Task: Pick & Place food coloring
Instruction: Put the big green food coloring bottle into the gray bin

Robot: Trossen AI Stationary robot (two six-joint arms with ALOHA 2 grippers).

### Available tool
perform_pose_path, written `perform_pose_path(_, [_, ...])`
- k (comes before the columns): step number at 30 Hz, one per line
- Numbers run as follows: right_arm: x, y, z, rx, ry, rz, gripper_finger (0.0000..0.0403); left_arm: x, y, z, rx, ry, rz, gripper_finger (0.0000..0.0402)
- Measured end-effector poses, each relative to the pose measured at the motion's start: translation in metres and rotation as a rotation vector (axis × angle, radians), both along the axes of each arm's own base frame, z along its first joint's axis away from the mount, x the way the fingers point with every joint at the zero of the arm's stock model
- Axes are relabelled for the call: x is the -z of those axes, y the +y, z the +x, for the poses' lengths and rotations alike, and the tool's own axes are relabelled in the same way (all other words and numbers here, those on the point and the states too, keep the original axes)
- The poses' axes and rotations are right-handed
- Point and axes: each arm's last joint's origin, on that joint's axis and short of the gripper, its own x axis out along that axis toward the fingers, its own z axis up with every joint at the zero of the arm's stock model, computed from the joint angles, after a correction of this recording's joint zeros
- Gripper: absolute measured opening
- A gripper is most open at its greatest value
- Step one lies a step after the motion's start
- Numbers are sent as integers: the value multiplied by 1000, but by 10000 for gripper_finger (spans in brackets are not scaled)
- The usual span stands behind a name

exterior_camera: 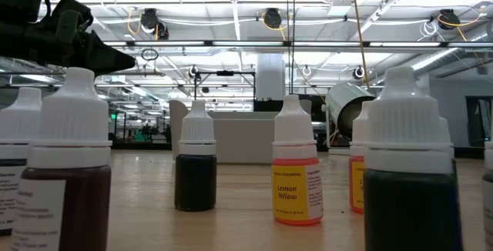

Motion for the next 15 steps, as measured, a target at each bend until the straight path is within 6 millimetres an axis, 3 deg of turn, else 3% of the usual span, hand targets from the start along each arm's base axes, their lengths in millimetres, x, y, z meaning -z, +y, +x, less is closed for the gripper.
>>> perform_pose_path(8, [0, 1, 0, -8, 21, 22, 197, 0, 0, 0, 0, 0, 0, 58])
perform_pose_path(15, [0, 1, 0, -17, 18, 9, 149, 0, 0, 0, 0, -1, 0, 58])
